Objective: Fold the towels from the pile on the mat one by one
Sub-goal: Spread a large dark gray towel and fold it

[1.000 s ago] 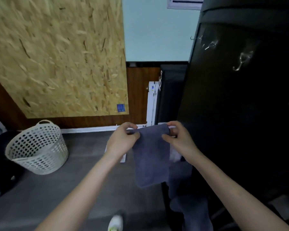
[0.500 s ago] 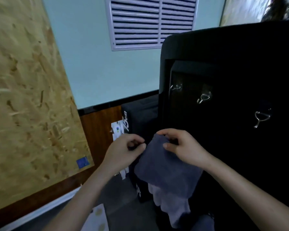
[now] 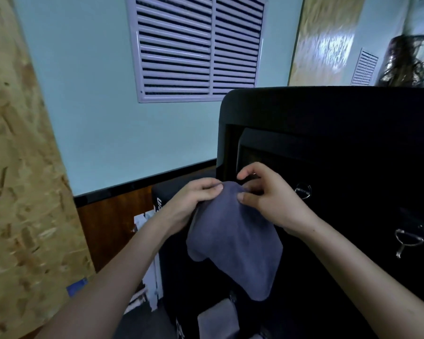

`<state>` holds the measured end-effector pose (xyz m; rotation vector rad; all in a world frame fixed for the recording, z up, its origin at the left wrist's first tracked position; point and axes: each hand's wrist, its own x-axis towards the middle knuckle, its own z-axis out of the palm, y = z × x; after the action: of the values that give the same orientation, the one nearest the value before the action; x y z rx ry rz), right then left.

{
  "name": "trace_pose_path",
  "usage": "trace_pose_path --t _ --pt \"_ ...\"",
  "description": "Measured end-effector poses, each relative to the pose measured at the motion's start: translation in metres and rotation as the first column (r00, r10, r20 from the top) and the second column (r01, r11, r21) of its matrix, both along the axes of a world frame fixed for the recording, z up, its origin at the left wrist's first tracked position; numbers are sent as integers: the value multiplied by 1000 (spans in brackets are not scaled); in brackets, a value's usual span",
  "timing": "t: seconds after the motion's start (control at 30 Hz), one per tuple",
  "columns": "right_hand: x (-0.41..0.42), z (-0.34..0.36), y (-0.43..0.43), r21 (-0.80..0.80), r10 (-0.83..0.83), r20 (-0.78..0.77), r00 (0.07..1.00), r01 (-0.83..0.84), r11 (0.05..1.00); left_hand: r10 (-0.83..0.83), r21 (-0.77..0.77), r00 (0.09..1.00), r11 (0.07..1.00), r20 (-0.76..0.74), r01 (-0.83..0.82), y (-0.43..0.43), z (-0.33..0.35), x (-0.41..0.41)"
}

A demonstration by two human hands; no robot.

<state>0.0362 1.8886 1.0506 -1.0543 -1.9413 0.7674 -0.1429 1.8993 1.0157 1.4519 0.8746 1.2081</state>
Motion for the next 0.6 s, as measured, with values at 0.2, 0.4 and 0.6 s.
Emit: trace_pose_path --t 0.2,0.4,0.6 --pt "-12 14 34 122 -279 28 960 274 954 48 90 978 995 -203 -30 52 32 -2" --pt "-15 27 51 369 -576 157 802 493 788 72 125 953 992 -294 -37 100 48 14" --pt "-16 5 56 494 -657 252 710 490 718 184 153 945 977 -272 -146 114 24 23"
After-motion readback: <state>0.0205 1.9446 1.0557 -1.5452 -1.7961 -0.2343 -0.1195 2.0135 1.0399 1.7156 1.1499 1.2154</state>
